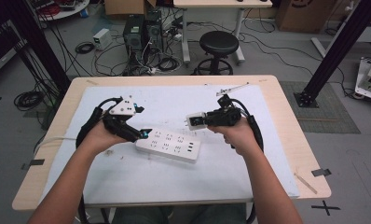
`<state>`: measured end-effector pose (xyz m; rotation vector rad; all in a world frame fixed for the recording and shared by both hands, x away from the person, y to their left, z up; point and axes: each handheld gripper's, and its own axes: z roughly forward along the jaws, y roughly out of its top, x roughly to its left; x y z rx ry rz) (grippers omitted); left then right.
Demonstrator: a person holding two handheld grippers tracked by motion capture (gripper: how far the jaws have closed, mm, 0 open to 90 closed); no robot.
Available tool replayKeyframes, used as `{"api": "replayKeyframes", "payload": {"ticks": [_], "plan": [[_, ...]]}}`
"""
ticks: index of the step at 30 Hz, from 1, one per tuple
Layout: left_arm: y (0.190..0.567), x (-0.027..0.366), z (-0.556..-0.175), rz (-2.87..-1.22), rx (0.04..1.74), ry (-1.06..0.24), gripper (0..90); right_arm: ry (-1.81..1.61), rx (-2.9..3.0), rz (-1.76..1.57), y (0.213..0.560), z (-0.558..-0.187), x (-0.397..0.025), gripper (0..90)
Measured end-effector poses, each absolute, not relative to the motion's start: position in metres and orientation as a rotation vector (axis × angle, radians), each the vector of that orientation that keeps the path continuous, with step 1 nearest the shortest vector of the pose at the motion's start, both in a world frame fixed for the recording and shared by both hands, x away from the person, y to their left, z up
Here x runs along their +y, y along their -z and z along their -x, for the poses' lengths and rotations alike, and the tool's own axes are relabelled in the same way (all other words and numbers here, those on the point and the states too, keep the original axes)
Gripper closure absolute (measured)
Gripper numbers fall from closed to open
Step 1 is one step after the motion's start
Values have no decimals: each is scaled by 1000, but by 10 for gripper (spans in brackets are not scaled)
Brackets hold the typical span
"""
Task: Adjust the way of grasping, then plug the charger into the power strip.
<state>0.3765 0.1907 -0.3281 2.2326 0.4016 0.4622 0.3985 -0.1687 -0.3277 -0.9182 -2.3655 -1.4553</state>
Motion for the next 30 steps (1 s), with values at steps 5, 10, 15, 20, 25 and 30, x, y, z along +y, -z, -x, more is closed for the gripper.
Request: {"api": "replayKeyframes", "payload": {"ticks": [5,10,15,20,25,30], "plan": [[326,206,-385,-2269,482,-441,187,1449,-2391,940,325,-398,-176,630],[326,220,-394,-2289,539,-422,187,1433,-2419,969,323,-398,-181,630],[326,226,-397,-2293,555,-419,187,1430,-2427,979,322,-399,-183,631],[327,229,-401,-2290,565,-406,187,1402,-2451,986,321,-403,-183,631],[330,232,-404,-2293,579,-387,187,1364,-2495,975,317,-407,-180,631],[331,238,-405,-2293,592,-371,187,1318,-2527,980,313,-413,-176,631]]}}
